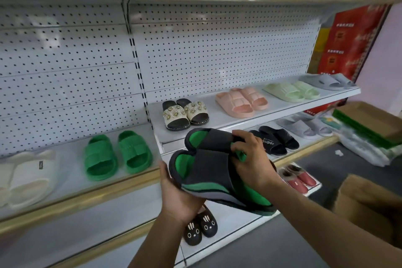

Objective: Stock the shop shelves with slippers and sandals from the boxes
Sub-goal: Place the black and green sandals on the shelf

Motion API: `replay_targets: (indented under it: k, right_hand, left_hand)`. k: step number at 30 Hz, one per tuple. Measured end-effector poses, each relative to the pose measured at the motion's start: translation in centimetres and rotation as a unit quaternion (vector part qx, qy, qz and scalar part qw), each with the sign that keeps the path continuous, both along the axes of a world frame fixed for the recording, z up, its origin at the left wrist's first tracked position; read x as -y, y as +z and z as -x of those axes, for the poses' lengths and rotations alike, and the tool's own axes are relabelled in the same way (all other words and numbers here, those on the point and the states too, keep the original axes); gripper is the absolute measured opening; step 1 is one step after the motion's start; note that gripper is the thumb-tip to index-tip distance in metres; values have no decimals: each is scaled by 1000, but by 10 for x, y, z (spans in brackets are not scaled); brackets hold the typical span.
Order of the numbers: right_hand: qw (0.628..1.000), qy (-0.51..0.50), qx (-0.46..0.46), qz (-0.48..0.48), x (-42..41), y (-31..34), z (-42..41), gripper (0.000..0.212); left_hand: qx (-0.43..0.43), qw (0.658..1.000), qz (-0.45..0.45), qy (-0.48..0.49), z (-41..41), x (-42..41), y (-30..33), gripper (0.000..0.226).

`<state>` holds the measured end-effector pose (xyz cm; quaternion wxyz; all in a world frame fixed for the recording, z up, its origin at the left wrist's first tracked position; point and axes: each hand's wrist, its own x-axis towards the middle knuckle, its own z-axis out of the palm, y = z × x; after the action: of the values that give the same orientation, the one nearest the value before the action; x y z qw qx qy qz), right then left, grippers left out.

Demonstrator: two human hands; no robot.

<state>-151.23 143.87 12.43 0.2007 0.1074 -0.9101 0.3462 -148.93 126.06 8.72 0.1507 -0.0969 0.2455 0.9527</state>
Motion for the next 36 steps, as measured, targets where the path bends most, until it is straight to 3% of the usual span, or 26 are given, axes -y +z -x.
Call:
replay_targets:
  k: [3,8,12,17,22,25,27,32,34,36]
  right_hand:
    - [998,48,-7,-47,10,4,5,16]
    - [987,117,-26,-105,49,12,16,19]
    - [983,146,-32,-106,89,19,22,16]
    - [968,202,11,-150,138,36,19,18]
    - [962,178,60,-199,171,46,7,24]
    - [953,176,100,-224,180,48,8,30]
    - [950,191,138,-206,182,50,11,28]
    - [928,199,255,-185,182,58,15,28]
    - [927,175,306,-131,180,59,19,24]
    - [936,153,294,-122,181,57,22,24]
  left_hand:
    - [11,999,48,-18,4,30,2,94]
    - [-30,991,126,-39,12,98,2,88]
    - [-51,970,218,-93,18,157,15,88]
    - [-39,943,271,-188,34,215,42,82]
    - [-6,930,255,-265,32,235,36,76]
    - [-30,935,185,-302,27,241,26,80]
    - [-35,937,149,-314,27,240,20,86]
    - [-28,948,153,-277,29,232,8,64]
    - [-34,948,156,-276,31,230,5,61]
    - [-52,951,145,-268,37,225,2,60]
